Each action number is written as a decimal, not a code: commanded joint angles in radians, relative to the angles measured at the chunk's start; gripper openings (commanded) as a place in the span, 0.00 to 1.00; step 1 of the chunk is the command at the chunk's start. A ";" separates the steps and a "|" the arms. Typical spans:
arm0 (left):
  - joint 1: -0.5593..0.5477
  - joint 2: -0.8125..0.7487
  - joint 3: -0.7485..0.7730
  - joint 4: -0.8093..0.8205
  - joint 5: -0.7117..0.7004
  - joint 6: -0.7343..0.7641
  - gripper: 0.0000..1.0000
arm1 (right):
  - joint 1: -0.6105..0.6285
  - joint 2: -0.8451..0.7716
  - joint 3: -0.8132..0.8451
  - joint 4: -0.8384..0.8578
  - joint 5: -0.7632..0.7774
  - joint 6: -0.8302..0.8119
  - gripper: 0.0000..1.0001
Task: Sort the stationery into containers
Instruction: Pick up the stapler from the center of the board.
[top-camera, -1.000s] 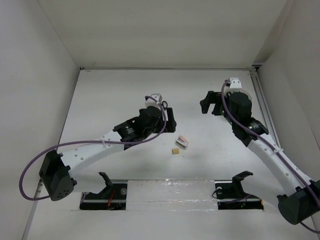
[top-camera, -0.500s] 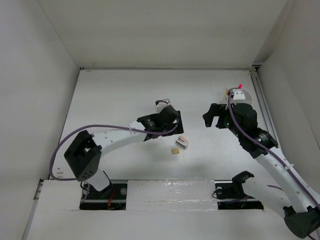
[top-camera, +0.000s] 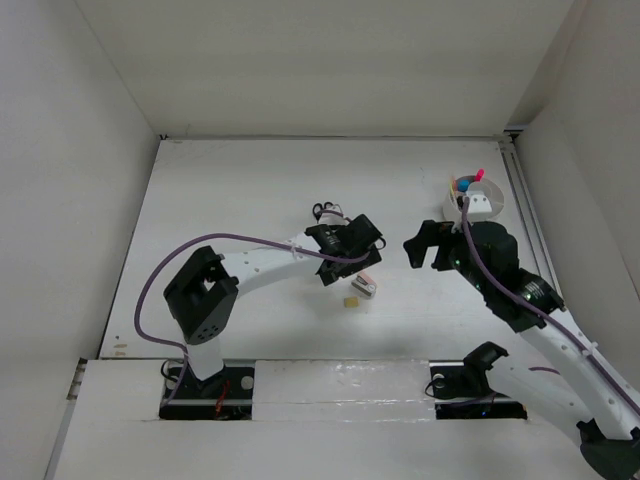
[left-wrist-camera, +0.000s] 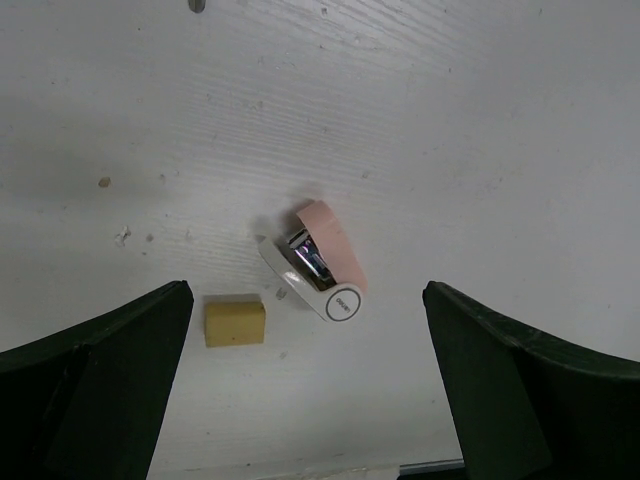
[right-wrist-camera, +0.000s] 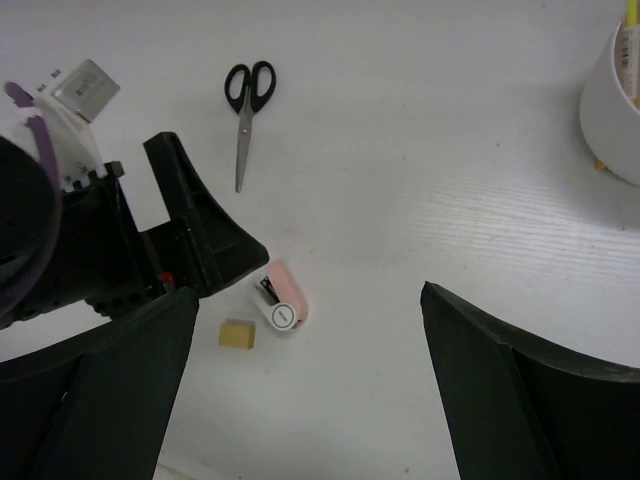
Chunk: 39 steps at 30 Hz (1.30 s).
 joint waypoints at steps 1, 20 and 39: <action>0.000 0.050 0.066 -0.098 -0.050 -0.134 1.00 | 0.019 -0.080 0.012 -0.004 0.059 0.036 0.99; 0.000 0.228 0.180 -0.155 0.010 -0.231 0.90 | 0.019 -0.191 -0.031 0.020 -0.030 0.045 0.98; 0.000 0.291 0.198 -0.155 0.077 -0.249 0.49 | 0.019 -0.249 -0.031 0.002 -0.039 0.045 0.98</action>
